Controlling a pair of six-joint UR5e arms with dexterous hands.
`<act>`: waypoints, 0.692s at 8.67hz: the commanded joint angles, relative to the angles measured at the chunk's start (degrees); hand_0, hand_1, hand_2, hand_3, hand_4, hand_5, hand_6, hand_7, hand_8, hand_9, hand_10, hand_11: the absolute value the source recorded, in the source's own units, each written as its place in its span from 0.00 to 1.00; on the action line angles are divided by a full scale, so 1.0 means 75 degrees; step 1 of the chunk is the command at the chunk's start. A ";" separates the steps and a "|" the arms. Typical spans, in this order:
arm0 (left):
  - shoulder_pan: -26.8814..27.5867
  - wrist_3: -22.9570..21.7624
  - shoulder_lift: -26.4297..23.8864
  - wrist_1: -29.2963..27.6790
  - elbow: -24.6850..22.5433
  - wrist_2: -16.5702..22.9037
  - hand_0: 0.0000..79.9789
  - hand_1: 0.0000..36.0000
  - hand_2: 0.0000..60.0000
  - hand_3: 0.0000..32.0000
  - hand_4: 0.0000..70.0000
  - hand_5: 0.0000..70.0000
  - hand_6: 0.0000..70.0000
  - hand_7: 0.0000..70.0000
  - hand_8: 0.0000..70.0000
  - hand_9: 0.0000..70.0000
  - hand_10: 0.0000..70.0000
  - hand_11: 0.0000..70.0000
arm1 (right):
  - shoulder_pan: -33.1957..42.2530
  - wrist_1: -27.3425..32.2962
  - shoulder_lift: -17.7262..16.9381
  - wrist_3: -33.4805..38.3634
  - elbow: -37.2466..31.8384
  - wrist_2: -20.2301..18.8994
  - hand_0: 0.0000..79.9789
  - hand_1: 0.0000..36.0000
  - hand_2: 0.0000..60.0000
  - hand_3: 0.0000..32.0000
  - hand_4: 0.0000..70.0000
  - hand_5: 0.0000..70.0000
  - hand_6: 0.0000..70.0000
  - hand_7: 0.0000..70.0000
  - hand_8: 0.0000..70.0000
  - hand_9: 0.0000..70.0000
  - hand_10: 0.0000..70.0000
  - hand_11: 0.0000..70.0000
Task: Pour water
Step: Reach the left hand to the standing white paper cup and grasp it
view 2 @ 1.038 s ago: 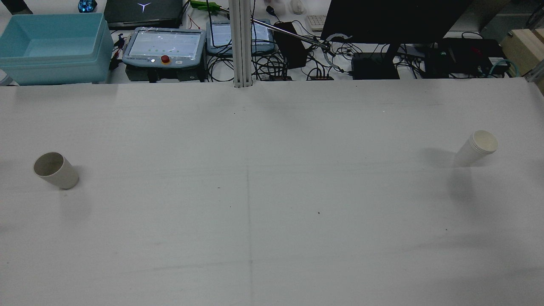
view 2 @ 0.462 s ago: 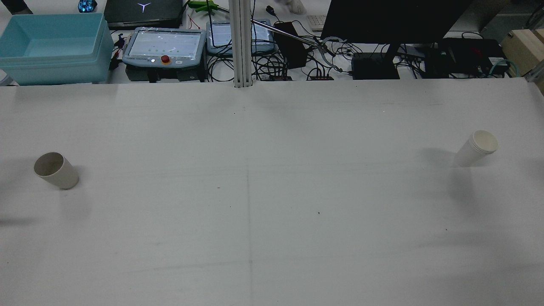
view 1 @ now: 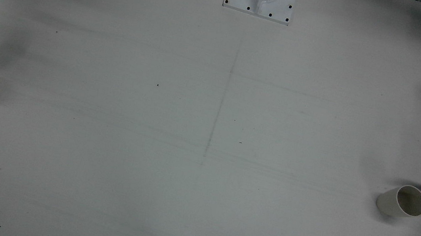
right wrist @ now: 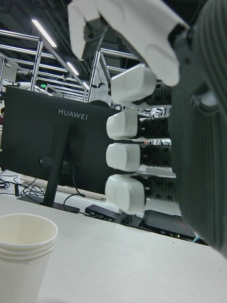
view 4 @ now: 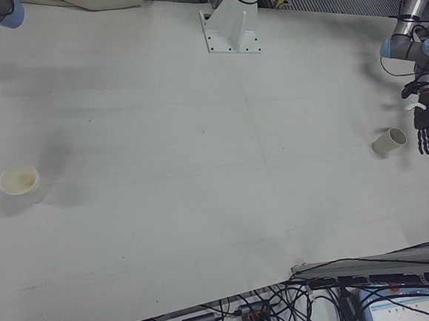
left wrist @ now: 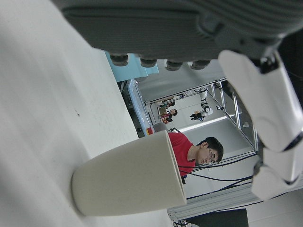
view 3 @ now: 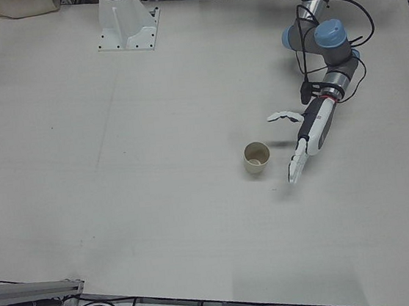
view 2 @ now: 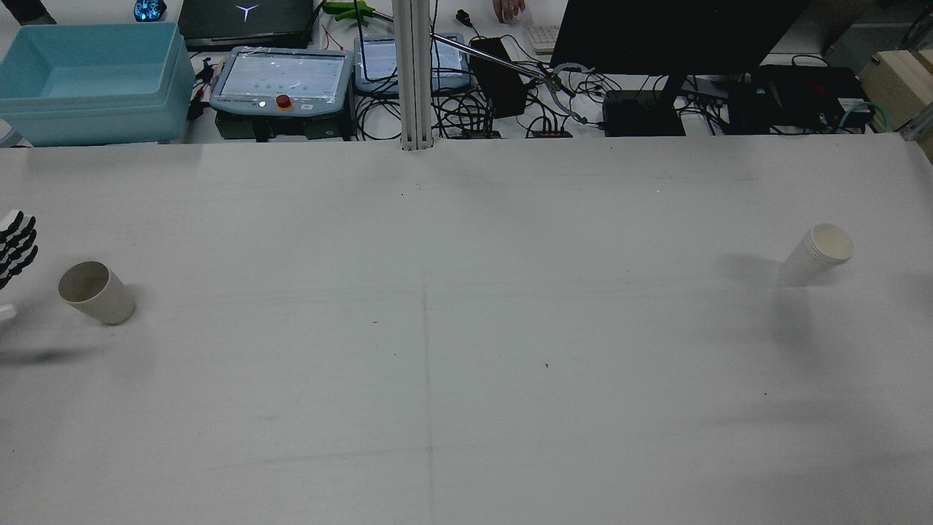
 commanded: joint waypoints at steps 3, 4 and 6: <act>0.0113 0.1413 -0.0565 -0.0131 0.0372 0.0067 0.48 0.36 0.38 0.25 0.00 0.00 0.00 0.00 0.00 0.00 0.00 0.00 | 0.0004 0.0000 0.0021 -0.0012 -0.0019 -0.0006 0.42 0.00 0.83 0.00 1.00 1.00 1.00 1.00 1.00 1.00 1.00 1.00; 0.0113 0.1402 -0.0765 -0.0143 0.0630 0.0067 0.48 0.36 0.39 0.25 0.00 0.00 0.00 0.01 0.00 0.00 0.00 0.00 | 0.0004 0.0000 0.0021 -0.0012 -0.0019 -0.0006 0.42 0.00 0.83 0.00 1.00 1.00 1.00 1.00 1.00 1.00 1.00 1.00; 0.0125 0.1425 -0.0919 -0.0096 0.0808 0.0067 0.48 0.37 0.40 0.25 0.00 0.00 0.00 0.01 0.00 0.00 0.00 0.00 | -0.0008 0.0000 0.0010 -0.0059 -0.0019 -0.0006 0.42 0.00 0.82 0.00 1.00 1.00 1.00 1.00 1.00 1.00 1.00 1.00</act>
